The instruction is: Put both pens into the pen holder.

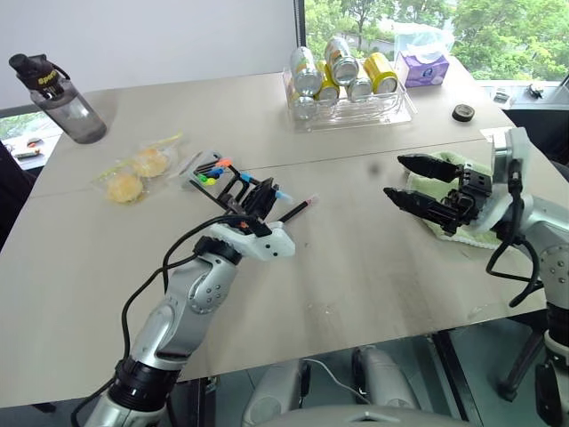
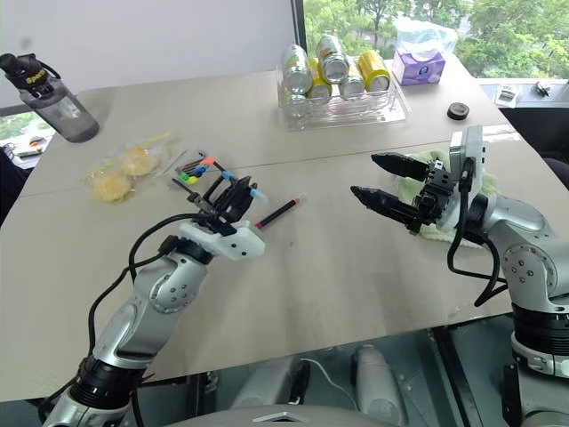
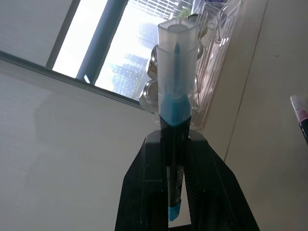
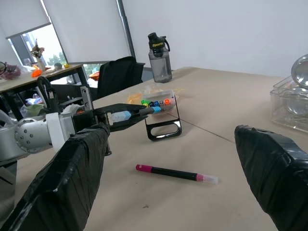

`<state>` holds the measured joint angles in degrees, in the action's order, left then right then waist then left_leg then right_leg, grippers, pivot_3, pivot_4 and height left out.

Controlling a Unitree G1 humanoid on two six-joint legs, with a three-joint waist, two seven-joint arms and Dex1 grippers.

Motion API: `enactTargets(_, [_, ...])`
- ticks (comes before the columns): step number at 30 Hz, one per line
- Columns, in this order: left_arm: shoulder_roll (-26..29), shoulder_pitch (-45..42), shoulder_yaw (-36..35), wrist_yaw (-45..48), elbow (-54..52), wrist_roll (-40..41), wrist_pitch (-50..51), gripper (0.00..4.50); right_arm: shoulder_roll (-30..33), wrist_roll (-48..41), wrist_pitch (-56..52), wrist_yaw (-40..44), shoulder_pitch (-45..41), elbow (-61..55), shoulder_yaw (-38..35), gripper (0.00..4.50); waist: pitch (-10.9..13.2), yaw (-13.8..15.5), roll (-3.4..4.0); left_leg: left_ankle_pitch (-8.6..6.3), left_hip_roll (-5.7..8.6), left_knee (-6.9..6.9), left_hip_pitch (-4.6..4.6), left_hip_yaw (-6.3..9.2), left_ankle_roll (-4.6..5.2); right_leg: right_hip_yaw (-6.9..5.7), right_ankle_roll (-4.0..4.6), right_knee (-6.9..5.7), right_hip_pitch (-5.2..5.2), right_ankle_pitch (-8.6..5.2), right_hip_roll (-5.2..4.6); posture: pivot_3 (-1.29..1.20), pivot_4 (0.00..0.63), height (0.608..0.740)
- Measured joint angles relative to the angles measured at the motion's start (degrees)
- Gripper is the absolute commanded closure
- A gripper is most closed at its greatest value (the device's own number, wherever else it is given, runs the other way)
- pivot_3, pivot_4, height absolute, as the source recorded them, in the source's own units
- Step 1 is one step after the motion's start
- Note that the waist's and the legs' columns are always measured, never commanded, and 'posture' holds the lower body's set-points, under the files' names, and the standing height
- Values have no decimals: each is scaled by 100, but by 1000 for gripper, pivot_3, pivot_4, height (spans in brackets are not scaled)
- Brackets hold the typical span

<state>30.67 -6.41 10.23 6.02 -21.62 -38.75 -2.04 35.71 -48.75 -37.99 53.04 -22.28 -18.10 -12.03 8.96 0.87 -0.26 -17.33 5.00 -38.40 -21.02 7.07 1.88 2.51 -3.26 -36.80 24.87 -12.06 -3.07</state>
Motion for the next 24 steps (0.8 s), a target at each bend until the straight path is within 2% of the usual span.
enactTargets(9, [-302, -364, -194, 228, -22, -65, 469, 4500, 64, 180, 204, 166, -4, 83, 17, 65, 0, -10, 0, 0, 0, 0, 0, 0, 0, 0, 0, -1, 1, 0, 1, 0, 150, 739])
enactTargets(24, [-485, -355, -579, 172, -28, -344, 943, 4500, 0, 278, 322, 206, -4, 118, 97, 65, 0, -1, 0, 0, 1, -2, 0, 1, 0, -1, 0, -1, 0, 0, 0, 0, 150, 739])
